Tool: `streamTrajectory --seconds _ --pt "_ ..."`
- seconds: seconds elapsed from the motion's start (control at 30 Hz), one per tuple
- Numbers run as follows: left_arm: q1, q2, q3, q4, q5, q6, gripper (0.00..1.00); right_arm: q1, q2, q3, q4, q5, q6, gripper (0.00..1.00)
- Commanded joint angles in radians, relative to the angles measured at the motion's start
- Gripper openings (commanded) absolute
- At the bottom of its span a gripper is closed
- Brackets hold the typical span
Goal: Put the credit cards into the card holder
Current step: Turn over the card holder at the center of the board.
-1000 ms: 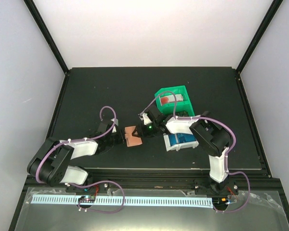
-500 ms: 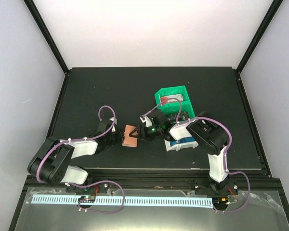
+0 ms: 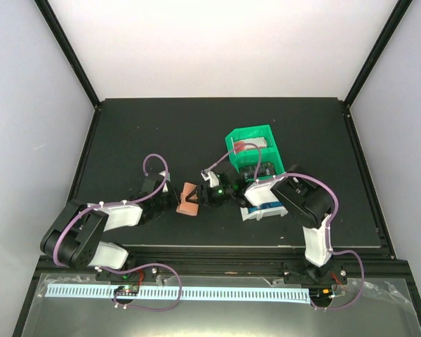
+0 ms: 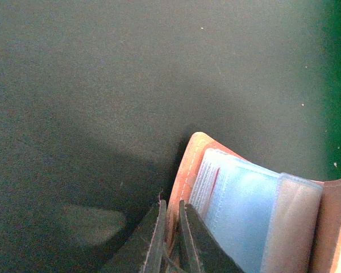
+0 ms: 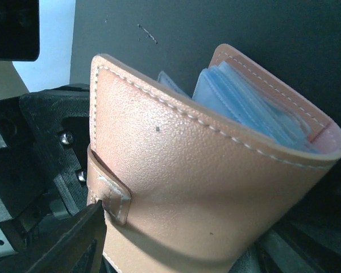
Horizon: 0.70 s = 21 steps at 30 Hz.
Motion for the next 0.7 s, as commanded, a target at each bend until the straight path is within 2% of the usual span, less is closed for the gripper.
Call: streamTrajectory --seconds 0.0,0.17,0.23,0.4,0.5,0.57,0.67 --pt "-0.014 0.029 -0.035 -0.164 0.089 -0.02 0.1 0.06 -0.036 0.007 0.104 -0.001 -0.027 0.64" --pt "-0.014 0.011 -0.035 -0.175 0.08 -0.02 0.1 0.06 -0.059 0.0 0.072 0.055 0.003 0.44" --pt "-0.014 0.007 -0.037 -0.178 0.074 -0.018 0.1 0.059 -0.073 -0.008 0.073 0.078 0.012 0.39" --pt "-0.014 0.005 -0.039 -0.181 0.067 -0.014 0.1 0.06 -0.104 -0.023 0.09 0.087 0.013 0.38" --pt "-0.014 0.007 -0.039 -0.181 0.068 -0.014 0.1 0.06 -0.112 -0.031 0.125 0.072 0.028 0.45" --pt "-0.013 0.003 -0.039 -0.181 0.07 -0.013 0.1 0.06 -0.11 -0.036 0.157 0.061 0.047 0.46" --pt "-0.013 -0.009 -0.039 -0.181 0.081 -0.012 0.1 0.06 -0.1 -0.027 0.171 0.053 0.072 0.39"
